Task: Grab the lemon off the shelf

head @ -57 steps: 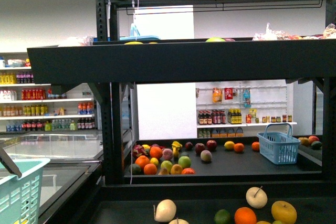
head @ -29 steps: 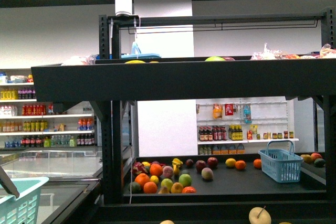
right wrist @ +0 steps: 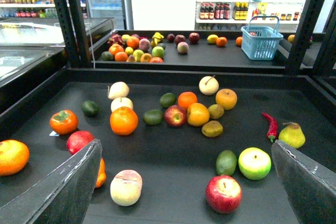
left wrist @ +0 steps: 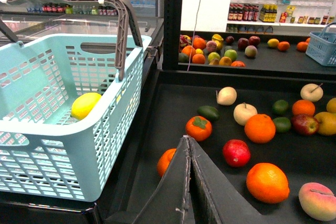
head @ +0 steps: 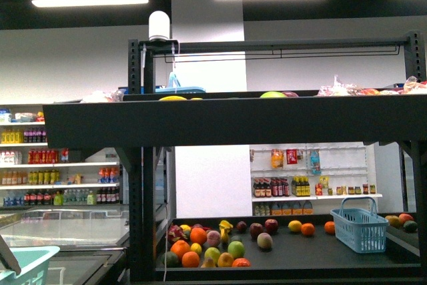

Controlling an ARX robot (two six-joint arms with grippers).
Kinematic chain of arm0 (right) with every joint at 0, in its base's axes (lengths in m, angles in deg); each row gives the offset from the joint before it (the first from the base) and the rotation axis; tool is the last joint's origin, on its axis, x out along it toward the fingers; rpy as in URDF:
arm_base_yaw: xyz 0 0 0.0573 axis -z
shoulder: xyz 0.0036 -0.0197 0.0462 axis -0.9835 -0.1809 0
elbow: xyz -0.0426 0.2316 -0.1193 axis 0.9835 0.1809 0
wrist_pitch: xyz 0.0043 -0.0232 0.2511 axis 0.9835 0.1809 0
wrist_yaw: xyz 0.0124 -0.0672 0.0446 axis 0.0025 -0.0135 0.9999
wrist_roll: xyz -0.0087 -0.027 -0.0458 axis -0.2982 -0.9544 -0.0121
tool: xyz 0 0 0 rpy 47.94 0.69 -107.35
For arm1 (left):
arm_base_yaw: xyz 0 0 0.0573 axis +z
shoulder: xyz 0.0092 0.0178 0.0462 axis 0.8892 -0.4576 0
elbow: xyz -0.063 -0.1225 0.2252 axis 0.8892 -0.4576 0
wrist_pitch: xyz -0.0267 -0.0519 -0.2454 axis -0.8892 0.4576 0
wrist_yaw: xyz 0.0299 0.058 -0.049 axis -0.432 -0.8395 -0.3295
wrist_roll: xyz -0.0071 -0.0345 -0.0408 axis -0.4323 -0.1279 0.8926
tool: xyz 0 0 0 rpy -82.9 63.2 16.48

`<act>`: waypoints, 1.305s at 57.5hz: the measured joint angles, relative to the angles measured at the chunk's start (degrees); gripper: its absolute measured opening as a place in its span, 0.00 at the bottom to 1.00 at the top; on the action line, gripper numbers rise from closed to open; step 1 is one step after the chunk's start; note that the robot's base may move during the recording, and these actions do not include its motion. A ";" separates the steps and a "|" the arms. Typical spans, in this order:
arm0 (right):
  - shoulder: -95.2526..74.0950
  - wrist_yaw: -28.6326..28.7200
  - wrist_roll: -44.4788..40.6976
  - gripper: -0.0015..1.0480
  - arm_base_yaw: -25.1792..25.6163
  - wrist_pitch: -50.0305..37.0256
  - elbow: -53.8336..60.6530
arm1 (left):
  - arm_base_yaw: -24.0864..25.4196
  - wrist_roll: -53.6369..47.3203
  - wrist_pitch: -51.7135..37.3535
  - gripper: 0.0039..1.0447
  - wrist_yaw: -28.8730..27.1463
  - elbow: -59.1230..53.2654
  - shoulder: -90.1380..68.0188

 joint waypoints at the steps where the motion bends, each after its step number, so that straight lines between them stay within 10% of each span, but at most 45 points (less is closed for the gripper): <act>1: 0.00 -0.02 0.00 0.93 0.00 0.00 0.00 | 0.28 0.02 0.04 0.02 0.28 -0.04 0.07; 14: 0.00 0.00 0.00 0.93 0.00 0.00 0.00 | 12.41 -0.04 0.98 0.02 11.78 -1.49 2.47; 35: 0.00 -0.02 0.00 0.93 0.00 0.00 0.00 | 13.03 -0.13 1.03 0.04 12.68 -3.74 4.85; 61: 0.00 0.00 0.00 0.93 0.00 0.00 0.00 | 13.03 -0.17 1.03 0.93 12.66 -3.74 4.85; 75: 0.00 -0.02 0.00 0.93 0.00 0.00 0.00 | 13.03 -0.24 1.03 0.93 12.68 -3.74 4.85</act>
